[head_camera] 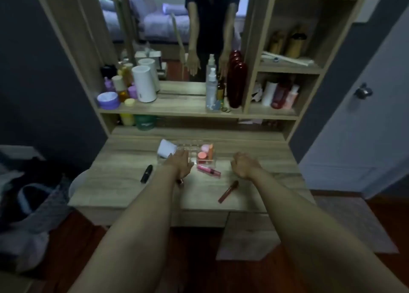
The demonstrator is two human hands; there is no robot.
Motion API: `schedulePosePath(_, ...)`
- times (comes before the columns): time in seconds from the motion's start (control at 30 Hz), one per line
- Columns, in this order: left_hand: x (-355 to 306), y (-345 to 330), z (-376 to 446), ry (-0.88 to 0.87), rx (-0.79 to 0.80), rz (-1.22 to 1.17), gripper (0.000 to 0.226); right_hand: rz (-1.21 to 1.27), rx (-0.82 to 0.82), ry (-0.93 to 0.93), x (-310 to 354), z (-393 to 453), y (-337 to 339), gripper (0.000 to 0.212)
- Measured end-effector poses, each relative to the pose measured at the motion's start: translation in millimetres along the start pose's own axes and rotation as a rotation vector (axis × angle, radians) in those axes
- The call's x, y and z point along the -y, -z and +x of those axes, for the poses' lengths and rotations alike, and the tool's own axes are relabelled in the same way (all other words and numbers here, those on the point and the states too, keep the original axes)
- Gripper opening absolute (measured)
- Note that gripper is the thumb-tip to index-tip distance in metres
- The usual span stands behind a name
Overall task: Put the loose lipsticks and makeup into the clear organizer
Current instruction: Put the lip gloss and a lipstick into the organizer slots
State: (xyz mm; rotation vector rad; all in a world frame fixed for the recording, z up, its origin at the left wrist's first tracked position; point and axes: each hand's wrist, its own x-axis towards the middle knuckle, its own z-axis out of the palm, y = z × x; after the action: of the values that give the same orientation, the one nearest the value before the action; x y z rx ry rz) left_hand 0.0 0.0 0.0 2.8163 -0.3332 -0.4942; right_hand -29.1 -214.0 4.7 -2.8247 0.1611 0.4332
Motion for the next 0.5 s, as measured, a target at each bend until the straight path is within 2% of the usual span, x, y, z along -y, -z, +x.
schedulePosePath(0.1, 24.3, -4.3, -9.8, 0.062, 0.01, -0.07, 0.058, 0.005, 0.064, 0.017, 13.2, 5.4, -13.7, 0.049)
schedulePosePath(0.2, 50.9, -9.8, -15.2, 0.139, -0.057, -0.113, 0.047, 0.032, 0.118, 0.026, 22.9, 12.4, -25.3, 0.051)
schedulePosePath(0.37, 79.5, -12.0, -10.8, 0.299, -0.083, -0.166, 0.038, 0.001, 0.023, -0.01, 35.2, 27.4, -31.3, 0.04)
schedulePosePath(0.5, 80.3, -19.2, 2.1, 0.372, -0.074, -0.227, 0.033, -0.087, 0.041, -0.058, 35.8, 38.7, -40.3, 0.035)
